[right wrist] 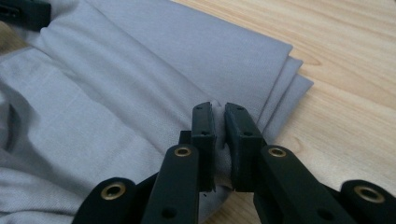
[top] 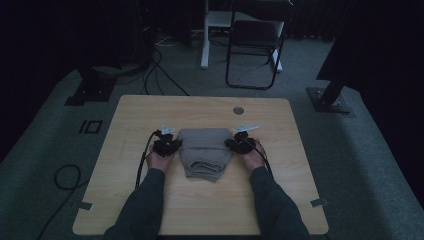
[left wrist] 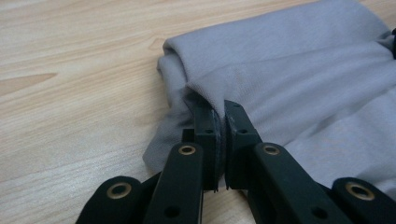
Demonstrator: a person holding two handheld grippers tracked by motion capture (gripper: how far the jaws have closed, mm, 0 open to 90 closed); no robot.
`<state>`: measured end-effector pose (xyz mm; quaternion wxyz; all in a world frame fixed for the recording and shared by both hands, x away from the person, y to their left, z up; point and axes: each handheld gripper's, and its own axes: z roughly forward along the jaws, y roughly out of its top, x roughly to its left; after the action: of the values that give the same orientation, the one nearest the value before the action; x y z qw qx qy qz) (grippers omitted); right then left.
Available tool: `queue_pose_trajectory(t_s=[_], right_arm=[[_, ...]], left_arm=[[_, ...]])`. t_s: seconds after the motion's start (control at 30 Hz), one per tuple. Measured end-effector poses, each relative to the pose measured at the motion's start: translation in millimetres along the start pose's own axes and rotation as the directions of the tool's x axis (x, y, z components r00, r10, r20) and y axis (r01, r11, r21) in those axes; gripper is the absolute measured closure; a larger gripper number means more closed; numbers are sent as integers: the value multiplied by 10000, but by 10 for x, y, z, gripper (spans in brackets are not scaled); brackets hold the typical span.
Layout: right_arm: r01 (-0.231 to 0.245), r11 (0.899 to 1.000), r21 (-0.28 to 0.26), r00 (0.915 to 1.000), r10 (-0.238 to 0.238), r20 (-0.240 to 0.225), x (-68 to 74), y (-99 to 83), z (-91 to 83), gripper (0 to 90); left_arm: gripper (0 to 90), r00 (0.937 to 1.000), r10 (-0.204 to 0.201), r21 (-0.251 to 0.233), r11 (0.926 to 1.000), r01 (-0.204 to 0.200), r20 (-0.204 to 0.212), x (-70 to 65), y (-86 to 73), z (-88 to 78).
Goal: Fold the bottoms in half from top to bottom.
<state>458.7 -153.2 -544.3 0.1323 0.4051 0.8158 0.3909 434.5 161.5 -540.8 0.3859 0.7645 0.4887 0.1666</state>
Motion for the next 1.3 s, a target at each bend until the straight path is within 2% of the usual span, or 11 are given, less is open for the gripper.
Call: queue_pose_trajectory(t_s=[0.1, 0.27, 0.53, 0.63, 0.73, 0.8, 0.9, 1.1, 1.2, 1.27, 1.3], right_arm=[[155, 9992, -360, 9999, -156, -3, 34, 41, -101, 835], [875, 9913, -979, 9962, -870, 100, 133, 123, -372, 835], [1432, 9657, -2168, 9894, -1454, 54, 263, 206, -844, 837], [1565, 9557, -2491, 9867, -1627, -44, 318, 180, -985, 837], [1728, 9495, -2619, 9833, -1815, -92, 372, 126, -1081, 837], [1713, 9477, -2693, 9826, -1843, -235, 394, 79, -1120, 836], [1720, 9509, -2573, 9804, -1907, -496, 458, -34, -1122, 834], [1759, 9643, -1978, 9750, -1984, -1004, 553, -333, -1033, 817], [1742, 9682, -1796, 9689, -2010, -1441, 530, -420, -1017, 691], [1341, 9693, -2059, 9720, -1691, -1629, 487, -425, -1034, 609], [1085, 9689, -2224, 9744, -1480, -1694, 461, -411, -1045, 586]], left_arm=[[857, 9998, 161, -393, 9991, -156, 128, -23, 40, -132], [858, 9983, 467, -1189, 9920, -423, 339, -63, 125, -415], [858, 9913, 1104, -2392, 9668, -905, 712, -193, 209, -898], [858, 9870, 1365, -2636, 9584, -1100, 845, -236, 175, -1035], [858, 9834, 1560, -2660, 9556, -1264, 932, -279, 101, -1115], [856, 9814, 1651, -2609, 9559, -1348, 978, -296, 28, -1143], [851, 9798, 1658, -2402, 9613, -1353, 1118, -304, -123, -1145], [809, 9740, 1305, -1968, 9760, -934, 1852, -251, -492, -1101], [703, 9688, 1112, -1888, 9796, -692, 2216, -186, -551, -1100], [665, 9700, 1002, -2119, 9759, -524, 2215, -170, -505, -1120], [650, 9698, 1081, -2207, 9736, -588, 2184, -172, -470, -1127]])
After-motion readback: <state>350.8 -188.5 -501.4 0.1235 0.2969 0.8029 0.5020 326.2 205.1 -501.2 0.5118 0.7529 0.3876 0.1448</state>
